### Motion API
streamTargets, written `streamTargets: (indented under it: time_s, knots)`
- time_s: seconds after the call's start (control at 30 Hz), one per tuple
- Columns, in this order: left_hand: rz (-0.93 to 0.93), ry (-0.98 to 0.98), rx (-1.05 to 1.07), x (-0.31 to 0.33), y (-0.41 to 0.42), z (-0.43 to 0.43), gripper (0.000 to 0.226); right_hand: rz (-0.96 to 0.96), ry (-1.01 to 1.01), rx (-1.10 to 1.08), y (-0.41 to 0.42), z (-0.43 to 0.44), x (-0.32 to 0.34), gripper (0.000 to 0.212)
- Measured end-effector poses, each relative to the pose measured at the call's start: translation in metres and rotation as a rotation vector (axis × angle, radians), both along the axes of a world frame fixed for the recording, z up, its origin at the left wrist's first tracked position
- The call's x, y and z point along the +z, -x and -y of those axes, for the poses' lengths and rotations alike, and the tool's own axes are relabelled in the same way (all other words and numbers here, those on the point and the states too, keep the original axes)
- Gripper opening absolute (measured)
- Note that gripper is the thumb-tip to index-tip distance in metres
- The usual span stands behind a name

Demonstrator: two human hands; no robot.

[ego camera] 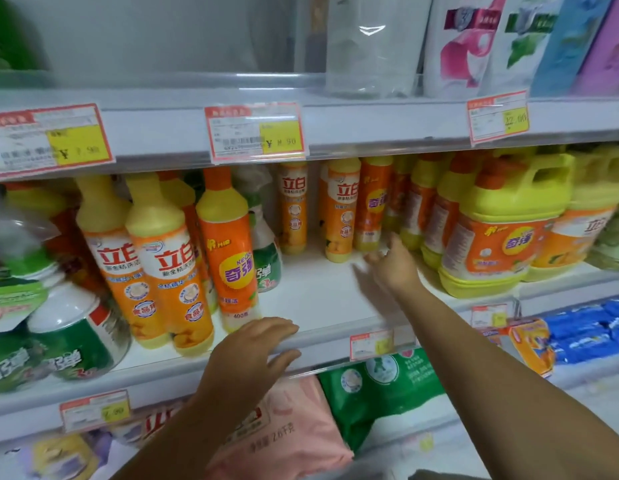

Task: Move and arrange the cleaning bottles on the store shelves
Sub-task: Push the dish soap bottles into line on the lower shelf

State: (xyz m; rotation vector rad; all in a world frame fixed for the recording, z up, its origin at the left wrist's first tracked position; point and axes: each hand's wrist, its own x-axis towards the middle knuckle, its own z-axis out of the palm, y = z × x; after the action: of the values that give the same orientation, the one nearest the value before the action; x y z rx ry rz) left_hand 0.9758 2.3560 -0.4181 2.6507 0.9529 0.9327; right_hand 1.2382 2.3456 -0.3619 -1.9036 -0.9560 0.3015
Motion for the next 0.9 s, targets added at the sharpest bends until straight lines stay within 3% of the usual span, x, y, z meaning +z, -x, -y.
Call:
streamTargets:
  time_s: [0.23, 0.37, 0.5, 0.73, 0.9]
  knots:
    - [0.015, 0.015, -0.035, -0.004, 0.000, -0.009, 0.038, 0.048, -0.009, -0.015, 0.004, -0.036, -0.019, 0.057]
    - [0.044, 0.039, -0.066, -0.001, 0.002, -0.010, 0.048, 0.104, 0.047, -0.005, 0.014, -0.049, -0.014, 0.062]
    - [0.057, 0.089, -0.079, -0.002, 0.006, -0.013, 0.059, 0.206, 0.153, -0.101, 0.015, -0.060, -0.014, 0.055]
    - [0.018, 0.131, -0.070, 0.000, 0.007, -0.011, 0.040, 0.217, 0.146, -0.146, 0.014, -0.071, -0.016, 0.051]
    - [0.036, 0.146, -0.090, 0.002, 0.008, -0.011, 0.046, 0.143, 0.105, -0.110, 0.022, -0.058, -0.013, 0.051]
